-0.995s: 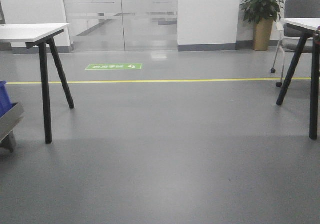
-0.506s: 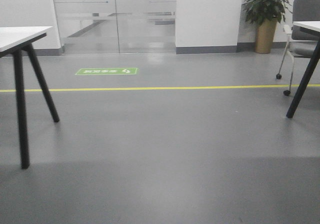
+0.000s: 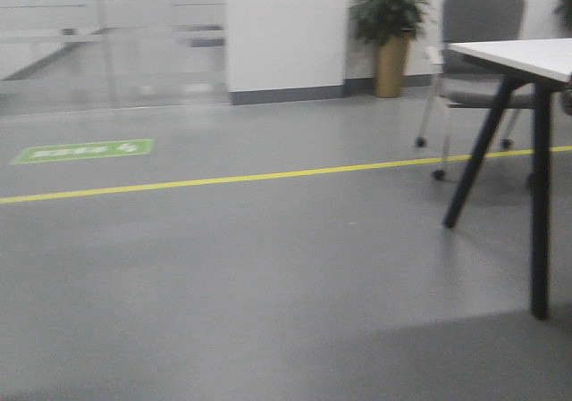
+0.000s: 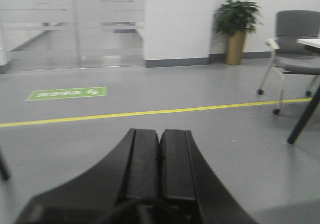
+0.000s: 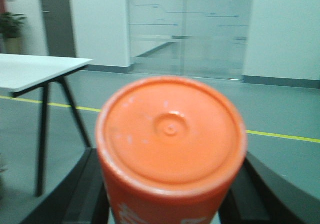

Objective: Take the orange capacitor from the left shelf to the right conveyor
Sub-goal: 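Carry the cylinder in the right gripper to the red conveyor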

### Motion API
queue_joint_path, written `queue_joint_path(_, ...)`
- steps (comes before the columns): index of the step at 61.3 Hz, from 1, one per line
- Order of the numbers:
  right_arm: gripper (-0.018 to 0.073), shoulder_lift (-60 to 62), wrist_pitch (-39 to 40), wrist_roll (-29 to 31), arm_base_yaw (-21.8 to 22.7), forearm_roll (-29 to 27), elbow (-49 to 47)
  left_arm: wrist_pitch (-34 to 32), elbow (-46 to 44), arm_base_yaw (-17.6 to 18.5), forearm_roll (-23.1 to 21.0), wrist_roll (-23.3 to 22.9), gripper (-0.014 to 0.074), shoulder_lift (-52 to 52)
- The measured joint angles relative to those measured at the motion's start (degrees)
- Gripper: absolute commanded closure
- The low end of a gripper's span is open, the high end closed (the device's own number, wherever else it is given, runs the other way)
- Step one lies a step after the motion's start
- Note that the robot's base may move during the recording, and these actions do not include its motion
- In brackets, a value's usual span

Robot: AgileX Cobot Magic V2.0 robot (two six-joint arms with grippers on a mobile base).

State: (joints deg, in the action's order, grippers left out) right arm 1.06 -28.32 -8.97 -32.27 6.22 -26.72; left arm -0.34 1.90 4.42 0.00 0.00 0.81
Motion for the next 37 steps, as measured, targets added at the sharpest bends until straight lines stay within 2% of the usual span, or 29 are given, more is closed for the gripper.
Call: queue_joint_path(37, 0.0504, 0.0, 0.0, 0.0, 0.0, 0.0, 0.0, 0.0, 0.0, 0.0, 0.0, 0.0, 0.0701, 0.0)
